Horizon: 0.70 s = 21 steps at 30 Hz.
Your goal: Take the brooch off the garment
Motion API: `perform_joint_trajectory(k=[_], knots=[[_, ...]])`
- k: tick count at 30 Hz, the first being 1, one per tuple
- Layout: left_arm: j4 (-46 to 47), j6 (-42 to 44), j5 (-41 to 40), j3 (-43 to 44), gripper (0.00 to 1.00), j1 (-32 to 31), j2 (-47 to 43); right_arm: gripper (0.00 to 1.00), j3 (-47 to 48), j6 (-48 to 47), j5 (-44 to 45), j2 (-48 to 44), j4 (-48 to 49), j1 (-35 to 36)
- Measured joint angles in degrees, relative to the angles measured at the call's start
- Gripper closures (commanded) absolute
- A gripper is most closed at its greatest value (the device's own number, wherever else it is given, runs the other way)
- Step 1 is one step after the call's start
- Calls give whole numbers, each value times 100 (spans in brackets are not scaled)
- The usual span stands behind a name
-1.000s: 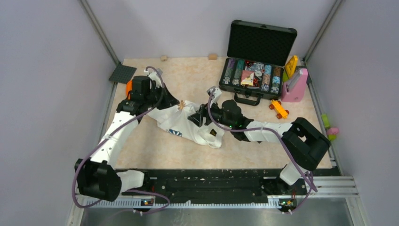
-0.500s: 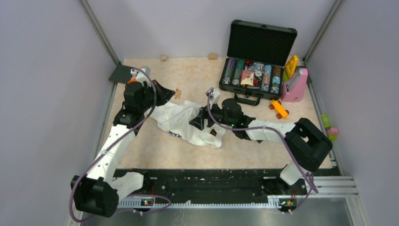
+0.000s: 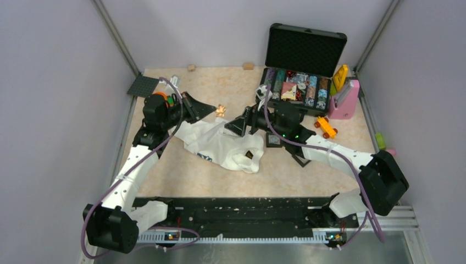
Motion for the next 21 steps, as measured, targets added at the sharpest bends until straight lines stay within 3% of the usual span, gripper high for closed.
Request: perform_joint_trajectory(k=[16, 21], knots=[[354, -710, 542, -101, 100, 0, -4, 27, 201, 1169, 0, -2, 553, -118], [514, -885, 695, -175, 100, 0, 0, 35, 205, 1401, 26, -2, 776, -118]])
